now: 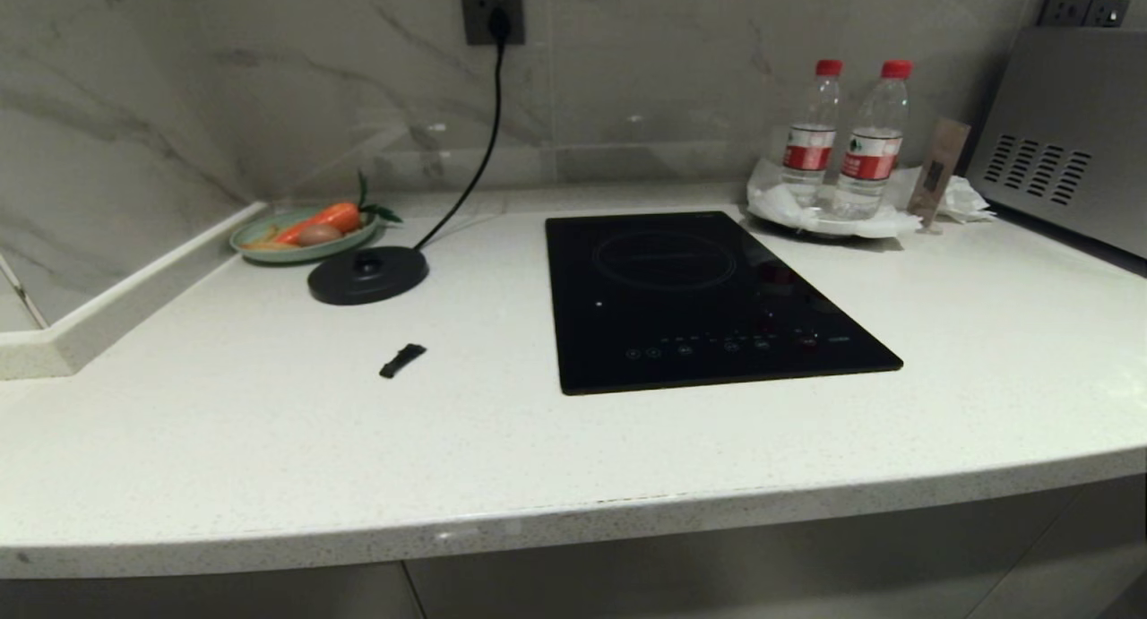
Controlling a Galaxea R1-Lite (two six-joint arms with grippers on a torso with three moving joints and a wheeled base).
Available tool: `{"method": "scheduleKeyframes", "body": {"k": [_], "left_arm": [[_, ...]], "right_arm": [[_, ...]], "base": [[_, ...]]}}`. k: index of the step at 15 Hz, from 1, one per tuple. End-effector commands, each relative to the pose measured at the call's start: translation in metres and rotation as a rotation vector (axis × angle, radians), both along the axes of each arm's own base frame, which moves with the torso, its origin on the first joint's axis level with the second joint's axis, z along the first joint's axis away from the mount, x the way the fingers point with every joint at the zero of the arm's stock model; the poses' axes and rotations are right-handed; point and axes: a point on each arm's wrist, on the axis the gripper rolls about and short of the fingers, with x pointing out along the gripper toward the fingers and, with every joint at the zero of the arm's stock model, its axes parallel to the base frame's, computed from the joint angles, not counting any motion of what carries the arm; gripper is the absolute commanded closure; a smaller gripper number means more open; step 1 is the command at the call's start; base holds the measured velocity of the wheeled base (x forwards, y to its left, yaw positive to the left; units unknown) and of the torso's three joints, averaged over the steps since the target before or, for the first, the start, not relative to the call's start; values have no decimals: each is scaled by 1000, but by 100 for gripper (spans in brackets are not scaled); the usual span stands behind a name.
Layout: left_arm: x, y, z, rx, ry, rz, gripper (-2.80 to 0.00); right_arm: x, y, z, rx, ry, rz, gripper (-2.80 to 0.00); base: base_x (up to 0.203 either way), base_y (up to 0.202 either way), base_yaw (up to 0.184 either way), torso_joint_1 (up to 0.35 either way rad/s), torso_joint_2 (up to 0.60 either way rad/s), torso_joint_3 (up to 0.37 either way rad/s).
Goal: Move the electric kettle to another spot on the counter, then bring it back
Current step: Grab the kettle
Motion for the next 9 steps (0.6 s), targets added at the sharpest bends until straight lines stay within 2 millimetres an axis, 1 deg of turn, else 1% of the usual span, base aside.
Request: {"method": "scheduleKeyframes", "body": {"k": [1,9], "left_arm": [[0,0,0,0,1,1,0],[0,0,0,0,1,1,0]], "right_arm": [[0,0,0,0,0,1,0],[0,0,0,0,0,1,0]], "base": [[0,0,0,0,0,0],[0,0,0,0,0,0]]}}
